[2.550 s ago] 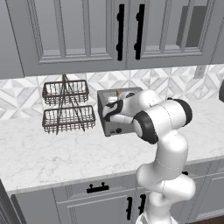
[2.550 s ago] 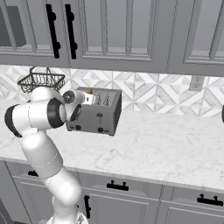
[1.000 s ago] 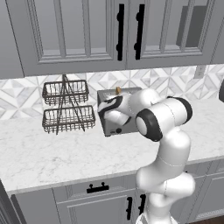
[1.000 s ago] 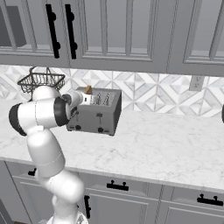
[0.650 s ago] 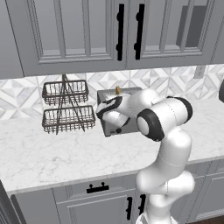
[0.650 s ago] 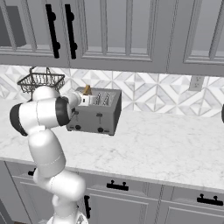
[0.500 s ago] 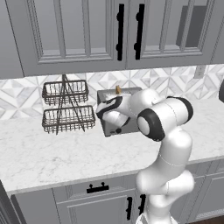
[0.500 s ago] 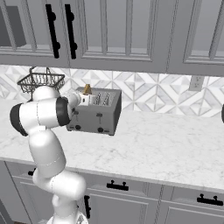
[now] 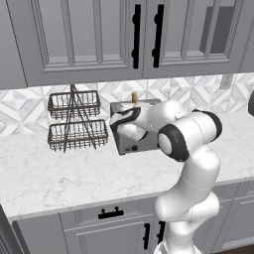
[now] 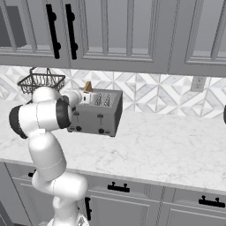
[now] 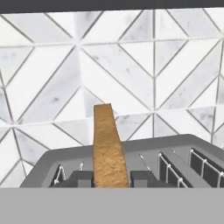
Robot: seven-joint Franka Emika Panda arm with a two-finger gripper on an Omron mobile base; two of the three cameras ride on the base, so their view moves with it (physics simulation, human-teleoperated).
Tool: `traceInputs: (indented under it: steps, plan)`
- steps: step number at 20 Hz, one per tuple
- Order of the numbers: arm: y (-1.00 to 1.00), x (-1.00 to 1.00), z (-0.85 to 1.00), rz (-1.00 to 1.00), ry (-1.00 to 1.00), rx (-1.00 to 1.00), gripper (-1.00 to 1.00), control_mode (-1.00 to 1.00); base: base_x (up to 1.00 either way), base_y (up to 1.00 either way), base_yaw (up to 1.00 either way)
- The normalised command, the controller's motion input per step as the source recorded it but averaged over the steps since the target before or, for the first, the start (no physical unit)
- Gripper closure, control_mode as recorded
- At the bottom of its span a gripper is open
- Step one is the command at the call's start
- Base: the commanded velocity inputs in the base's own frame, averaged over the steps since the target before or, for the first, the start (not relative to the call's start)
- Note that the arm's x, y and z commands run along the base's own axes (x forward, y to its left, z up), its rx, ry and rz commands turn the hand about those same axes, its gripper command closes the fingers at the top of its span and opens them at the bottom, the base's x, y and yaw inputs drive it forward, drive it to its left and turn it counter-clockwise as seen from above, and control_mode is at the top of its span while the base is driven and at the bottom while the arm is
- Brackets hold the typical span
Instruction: Start the toaster. Once the lever pops up, take the bread to the plate on the dining counter.
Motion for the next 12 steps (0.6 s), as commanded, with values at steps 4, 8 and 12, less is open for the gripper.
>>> traceInputs:
  steps: [4, 8, 12]
  plan:
    - [0.0, 0.0, 0.42, 0.0, 0.0, 0.0, 1.0, -1.0, 0.0, 0.0, 0.0]
    - [0.0, 0.0, 0.36, 0.0, 0.0, 0.0, 1.0, -1.0, 0.0, 0.0, 0.0]
    - [0.0, -0.09, 0.07, 0.0, 0.0, 0.0, 1.0, -1.0, 0.0, 0.0, 0.0]
